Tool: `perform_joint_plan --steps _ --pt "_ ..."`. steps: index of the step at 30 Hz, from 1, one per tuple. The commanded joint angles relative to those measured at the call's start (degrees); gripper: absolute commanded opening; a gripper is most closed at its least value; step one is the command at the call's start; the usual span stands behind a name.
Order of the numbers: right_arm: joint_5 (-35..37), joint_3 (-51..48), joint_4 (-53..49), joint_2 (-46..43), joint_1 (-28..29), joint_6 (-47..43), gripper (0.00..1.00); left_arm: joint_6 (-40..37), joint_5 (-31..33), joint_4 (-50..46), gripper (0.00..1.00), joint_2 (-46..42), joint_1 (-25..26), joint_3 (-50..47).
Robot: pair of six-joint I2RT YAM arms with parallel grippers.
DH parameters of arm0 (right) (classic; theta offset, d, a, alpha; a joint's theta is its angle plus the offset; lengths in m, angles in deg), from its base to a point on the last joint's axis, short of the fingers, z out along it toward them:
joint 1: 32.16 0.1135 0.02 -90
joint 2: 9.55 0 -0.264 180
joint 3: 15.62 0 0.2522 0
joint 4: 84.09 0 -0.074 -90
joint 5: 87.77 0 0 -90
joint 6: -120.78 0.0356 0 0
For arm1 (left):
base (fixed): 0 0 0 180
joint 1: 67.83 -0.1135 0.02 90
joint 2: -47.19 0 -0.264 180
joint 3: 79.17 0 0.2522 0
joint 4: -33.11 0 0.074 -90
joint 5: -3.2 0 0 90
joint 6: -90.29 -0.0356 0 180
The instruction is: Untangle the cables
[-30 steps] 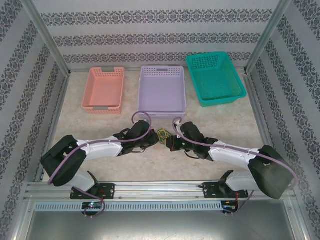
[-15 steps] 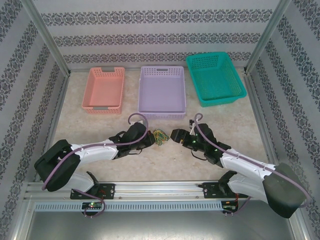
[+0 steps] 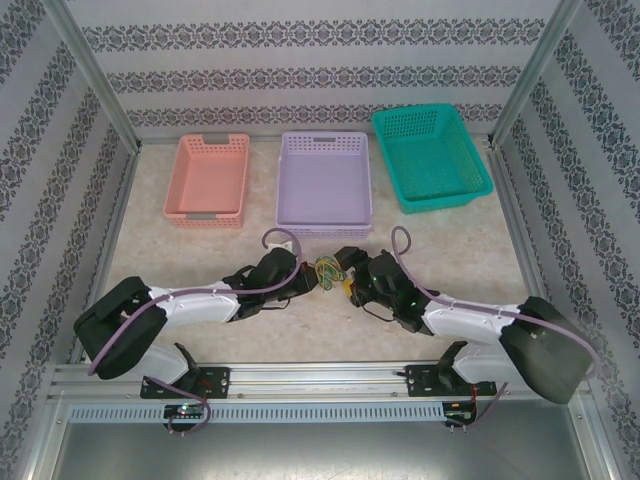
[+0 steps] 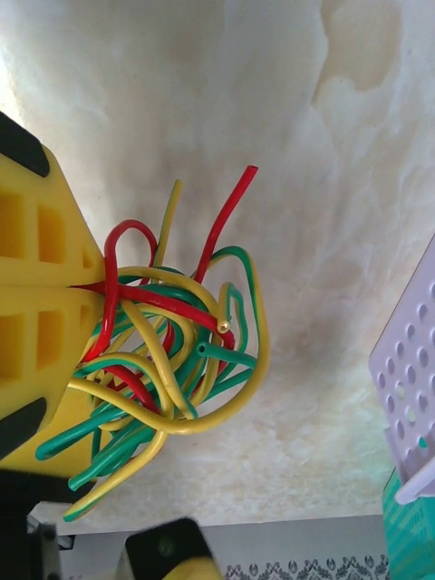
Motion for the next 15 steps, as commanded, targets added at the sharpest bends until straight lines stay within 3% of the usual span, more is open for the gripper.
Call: perform_joint_plan --steps 1,6,9,13,15 --pt "2.9 0.2 8.1 2.6 0.3 7.5 0.82 -2.0 0.2 4.1 0.0 0.6 1.6 0.3" --pt "3.1 1.4 9.2 5.3 -0.1 9.1 0.65 -3.4 0.6 3.7 0.0 0.9 3.1 0.6" --pt "2.3 1.7 9.3 6.2 -0.4 8.3 0.46 -4.5 0.7 3.3 0.0 0.9 3.8 0.8" --pt "1.5 1.1 8.8 6.5 -1.5 6.2 0.11 -5.9 0.7 2.6 0.0 0.7 4.6 1.4" --pt "1.4 0.5 8.5 6.0 -2.8 4.4 0.0 -6.3 0.6 1.9 0.0 0.3 5.0 1.7"
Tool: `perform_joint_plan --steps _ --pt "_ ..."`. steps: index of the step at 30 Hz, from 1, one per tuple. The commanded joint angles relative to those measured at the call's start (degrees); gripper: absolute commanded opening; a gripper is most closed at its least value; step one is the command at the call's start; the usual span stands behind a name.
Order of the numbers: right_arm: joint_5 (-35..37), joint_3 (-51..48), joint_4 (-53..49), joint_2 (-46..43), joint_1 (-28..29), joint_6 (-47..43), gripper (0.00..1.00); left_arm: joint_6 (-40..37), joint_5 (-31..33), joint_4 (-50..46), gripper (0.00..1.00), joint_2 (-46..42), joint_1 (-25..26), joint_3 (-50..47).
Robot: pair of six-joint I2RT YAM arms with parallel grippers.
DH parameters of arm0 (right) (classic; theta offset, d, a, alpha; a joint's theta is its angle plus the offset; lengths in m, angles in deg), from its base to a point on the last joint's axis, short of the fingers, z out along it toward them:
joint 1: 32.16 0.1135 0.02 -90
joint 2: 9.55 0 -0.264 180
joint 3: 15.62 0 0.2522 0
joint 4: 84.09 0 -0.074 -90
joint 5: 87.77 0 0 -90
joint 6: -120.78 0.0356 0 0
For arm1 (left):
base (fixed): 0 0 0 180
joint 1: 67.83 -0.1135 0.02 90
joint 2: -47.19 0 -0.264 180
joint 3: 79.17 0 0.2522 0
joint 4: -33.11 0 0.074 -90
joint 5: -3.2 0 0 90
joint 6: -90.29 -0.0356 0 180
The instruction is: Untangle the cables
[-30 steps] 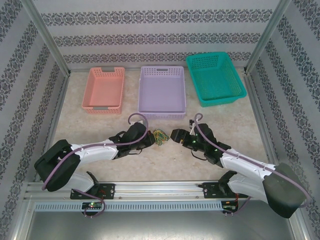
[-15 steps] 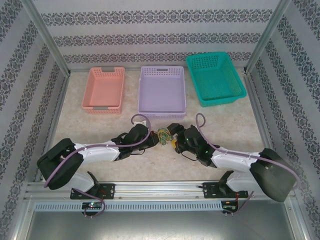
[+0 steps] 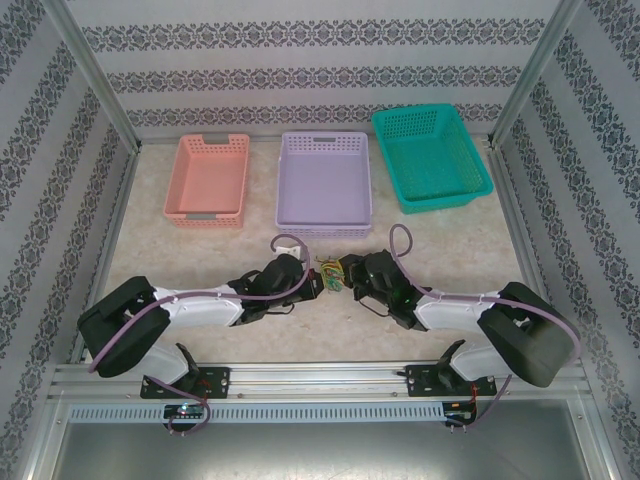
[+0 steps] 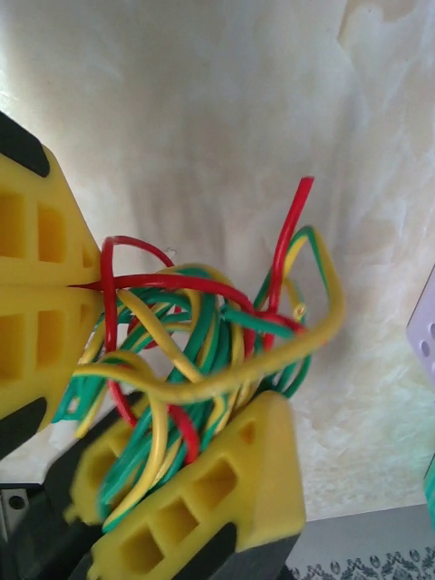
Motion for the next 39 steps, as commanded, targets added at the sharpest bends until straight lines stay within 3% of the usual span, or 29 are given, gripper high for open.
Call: perform_joint_plan --steps 1,2,5,7,16,20,24,27,30,34,37,39 --pt "-0.3 0.2 0.2 -0.9 -2.2 -4.2 0.0 -3.0 -0.8 -0.1 0.0 -1.0 1.7 1.8" --pt "-0.5 0.2 -0.6 -1.5 -2.8 -5.3 0.0 -3.0 -0.5 -0.9 0.0 -1.4 1.8 1.8" --pt "-0.6 -0.3 -1.7 -3.9 -4.5 -7.6 0.0 -3.1 1.1 -3.8 0.38 -3.9 2.8 1.7" --pt "-1.2 -0.1 -1.8 -5.0 -5.1 -8.2 0.0 -3.2 2.2 -4.7 0.51 -5.7 3.9 1.5" --pt "-5.0 1.4 -1.4 -6.4 -6.4 -2.6 0.0 -3.9 4.5 0.2 0.78 -5.3 7.9 2.0" --pt "-7.5 2.3 -1.4 -6.4 -6.1 -0.3 0.0 -4.9 4.2 4.2 0.83 -1.1 7.7 4.7" --pt "-8.5 2.6 -1.7 -7.3 -5.8 0.5 0.0 -5.0 4.2 6.2 0.82 2.7 6.4 6.9" --pt "-8.4 1.9 -2.2 -8.6 -5.5 0.9 0.0 -5.2 4.6 7.7 0.74 4.6 5.3 7.1" --pt "-8.3 0.8 -2.3 -10.2 -5.3 1.3 0.0 -6.4 5.6 9.4 0.59 5.4 4.8 6.6" --pt "-7.5 -0.4 -3.5 -13.2 -5.2 1.5 0.0 -8.5 8.7 7.6 0.28 6.3 4.7 7.4" --pt "-7.3 -0.6 -5.1 -15.3 -5.2 1.2 0.0 -9.2 11.2 6.7 0.21 6.0 4.1 7.2" --pt "-7.0 -0.6 -7.4 -16.7 -5.3 0.4 0.0 -9.8 12.4 6.3 0.09 5.0 3.8 6.6"
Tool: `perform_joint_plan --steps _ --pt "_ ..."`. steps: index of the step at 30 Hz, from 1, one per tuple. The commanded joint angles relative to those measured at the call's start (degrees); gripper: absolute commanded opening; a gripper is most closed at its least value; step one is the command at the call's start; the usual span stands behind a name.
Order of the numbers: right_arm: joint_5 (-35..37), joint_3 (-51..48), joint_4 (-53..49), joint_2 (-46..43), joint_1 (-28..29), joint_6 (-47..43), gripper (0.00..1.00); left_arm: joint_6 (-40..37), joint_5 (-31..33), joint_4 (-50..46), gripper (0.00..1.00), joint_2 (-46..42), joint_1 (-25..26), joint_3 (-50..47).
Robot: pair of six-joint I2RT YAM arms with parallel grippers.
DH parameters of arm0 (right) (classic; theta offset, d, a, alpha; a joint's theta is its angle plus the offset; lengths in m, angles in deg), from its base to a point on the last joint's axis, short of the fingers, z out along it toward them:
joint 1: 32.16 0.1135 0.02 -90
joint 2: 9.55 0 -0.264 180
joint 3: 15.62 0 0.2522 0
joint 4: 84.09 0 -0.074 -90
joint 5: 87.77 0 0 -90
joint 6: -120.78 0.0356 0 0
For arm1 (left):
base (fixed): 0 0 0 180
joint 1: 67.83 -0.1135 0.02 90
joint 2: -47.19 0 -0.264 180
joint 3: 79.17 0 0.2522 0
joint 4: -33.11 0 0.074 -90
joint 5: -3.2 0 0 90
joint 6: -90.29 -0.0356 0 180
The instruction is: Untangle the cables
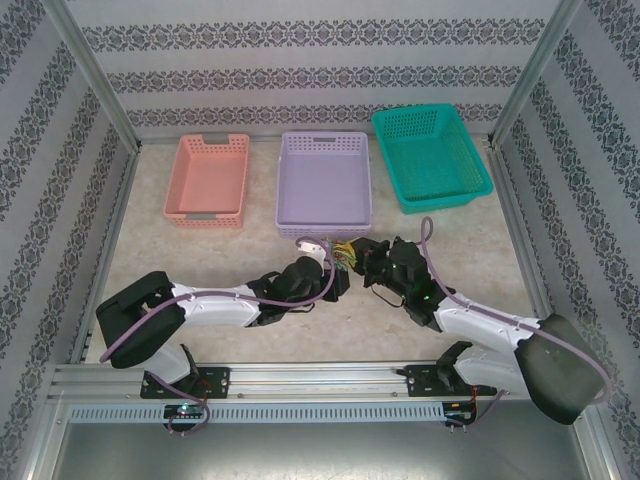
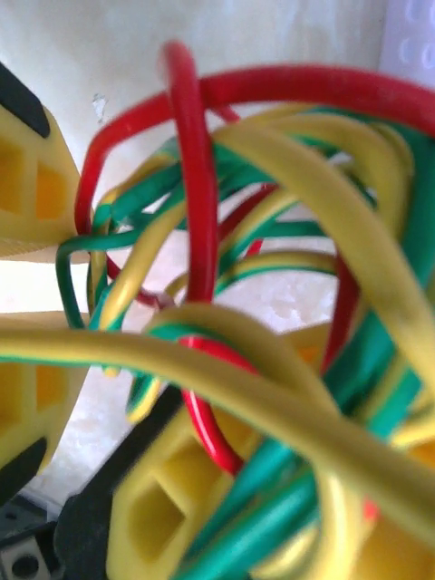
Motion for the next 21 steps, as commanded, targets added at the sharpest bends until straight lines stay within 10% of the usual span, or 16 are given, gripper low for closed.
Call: perform_joint_plan --steps 1,11,16,21 --pt "-0.4 -1.0 -4.6 -3.2 0.1 -1.0 0.0 -1.9 8.1 -1.0 0.02 -1.3 -2.1 -0.2" --pt "-4.5 -3.9 -11.7 -7.2 -8.1 -10.5 0.0 -0.7 8.6 -9.2 0.0 -17.0 -4.6 -8.0" --pt "-10.2 0.5 -2.7 -3.6 -10.8 -16.0 0.0 15.9 -3.5 4.7 0.54 -16.5 -6.0 -11.6" --pt "-14.5 6.1 -2.8 0.4 -11.3 -14.2 0.0 22.1 -10.9 15.8 0.61 -10.8 -6.0 -7.2"
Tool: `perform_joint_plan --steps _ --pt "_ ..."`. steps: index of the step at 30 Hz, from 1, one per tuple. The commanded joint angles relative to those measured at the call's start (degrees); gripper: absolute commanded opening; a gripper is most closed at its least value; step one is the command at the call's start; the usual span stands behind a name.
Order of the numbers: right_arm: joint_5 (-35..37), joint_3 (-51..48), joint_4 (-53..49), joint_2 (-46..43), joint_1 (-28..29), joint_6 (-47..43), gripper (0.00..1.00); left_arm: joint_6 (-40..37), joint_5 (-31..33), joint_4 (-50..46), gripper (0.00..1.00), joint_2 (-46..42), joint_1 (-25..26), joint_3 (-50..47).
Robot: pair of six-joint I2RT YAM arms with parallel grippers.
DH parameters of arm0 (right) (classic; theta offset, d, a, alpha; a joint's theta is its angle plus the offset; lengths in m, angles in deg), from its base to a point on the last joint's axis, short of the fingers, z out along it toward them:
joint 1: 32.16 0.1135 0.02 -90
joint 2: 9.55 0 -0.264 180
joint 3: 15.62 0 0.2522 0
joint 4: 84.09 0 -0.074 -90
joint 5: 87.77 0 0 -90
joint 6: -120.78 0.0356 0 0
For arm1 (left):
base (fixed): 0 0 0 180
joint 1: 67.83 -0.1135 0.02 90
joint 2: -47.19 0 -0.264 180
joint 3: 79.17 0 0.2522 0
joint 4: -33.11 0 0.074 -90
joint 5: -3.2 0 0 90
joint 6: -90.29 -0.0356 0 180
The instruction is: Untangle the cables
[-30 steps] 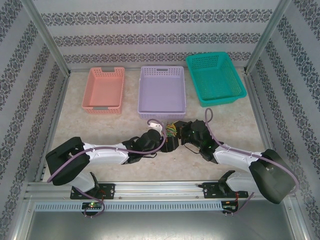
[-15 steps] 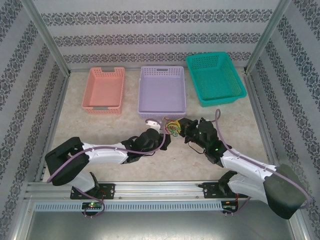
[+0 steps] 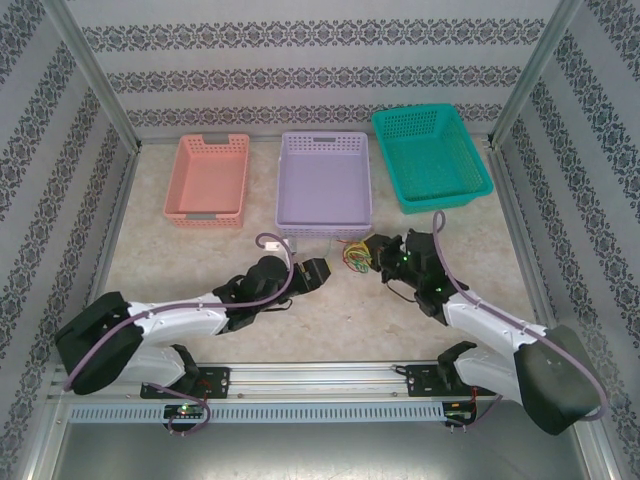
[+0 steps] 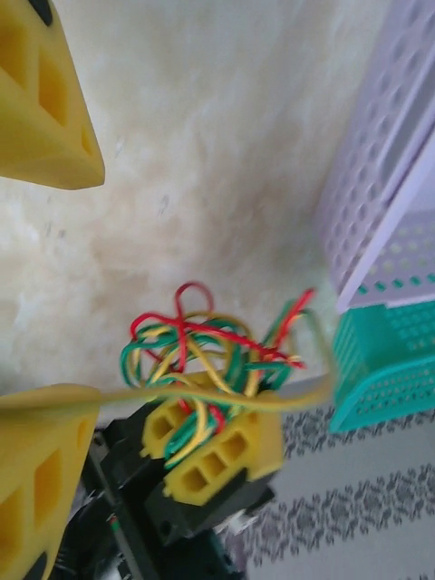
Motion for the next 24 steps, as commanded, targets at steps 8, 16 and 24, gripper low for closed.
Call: perform_joint_plan --steps 8,16,24 --pt "-2.9 1.4 12.7 5.7 0.1 17.0 0.0 6.4 -8.8 20.0 0.74 9.4 0.0 4.6" --pt "-1.2 1.5 8.2 2.2 1.6 24.6 0.0 1.0 -8.1 25.8 0.75 15.0 -1.0 5.8" --pt "-0.9 0.6 5.5 0.6 3.7 26.1 0.0 -2.1 -9.7 33.7 0.72 18.9 -2.1 8.0"
